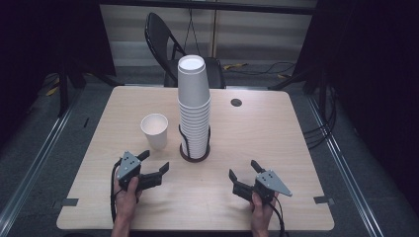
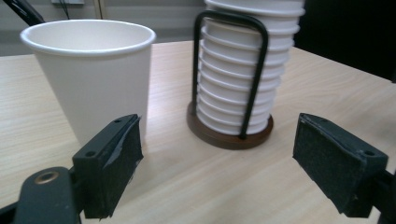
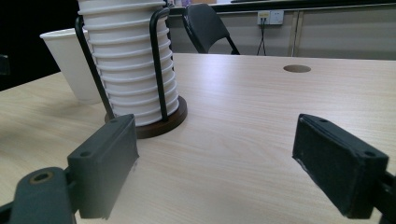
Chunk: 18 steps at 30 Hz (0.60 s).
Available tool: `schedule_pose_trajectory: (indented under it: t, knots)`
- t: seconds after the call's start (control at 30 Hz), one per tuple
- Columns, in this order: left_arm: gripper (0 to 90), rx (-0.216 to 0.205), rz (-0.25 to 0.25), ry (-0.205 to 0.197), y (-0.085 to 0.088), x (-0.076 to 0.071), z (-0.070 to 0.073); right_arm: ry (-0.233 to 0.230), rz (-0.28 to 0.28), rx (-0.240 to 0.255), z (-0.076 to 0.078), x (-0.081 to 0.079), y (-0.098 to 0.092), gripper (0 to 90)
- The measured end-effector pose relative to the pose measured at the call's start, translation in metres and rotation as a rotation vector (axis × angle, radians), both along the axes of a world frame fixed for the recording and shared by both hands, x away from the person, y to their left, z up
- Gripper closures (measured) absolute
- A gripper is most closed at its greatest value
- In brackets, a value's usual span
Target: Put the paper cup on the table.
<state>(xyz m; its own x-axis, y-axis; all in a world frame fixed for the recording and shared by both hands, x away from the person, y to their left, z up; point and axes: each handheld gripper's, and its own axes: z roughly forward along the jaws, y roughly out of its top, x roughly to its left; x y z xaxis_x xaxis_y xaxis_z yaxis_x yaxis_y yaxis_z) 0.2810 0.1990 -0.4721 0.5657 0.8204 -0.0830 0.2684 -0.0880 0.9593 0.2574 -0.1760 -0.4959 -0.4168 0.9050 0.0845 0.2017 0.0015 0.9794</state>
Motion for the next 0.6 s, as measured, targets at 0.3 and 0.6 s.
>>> schedule_pose_trajectory:
  t: [0.3, 0.6]
  knots:
    - [15.4, -0.015, -0.020, -0.039, -0.021, -0.021, -0.011, 0.001, 0.000, -0.003, 0.000, 0.000, 0.000, 13.4]
    - [15.0, -0.021, 0.009, -0.062, -0.027, -0.027, -0.024, 0.003, 0.000, -0.005, 0.000, 0.000, 0.000, 13.4]
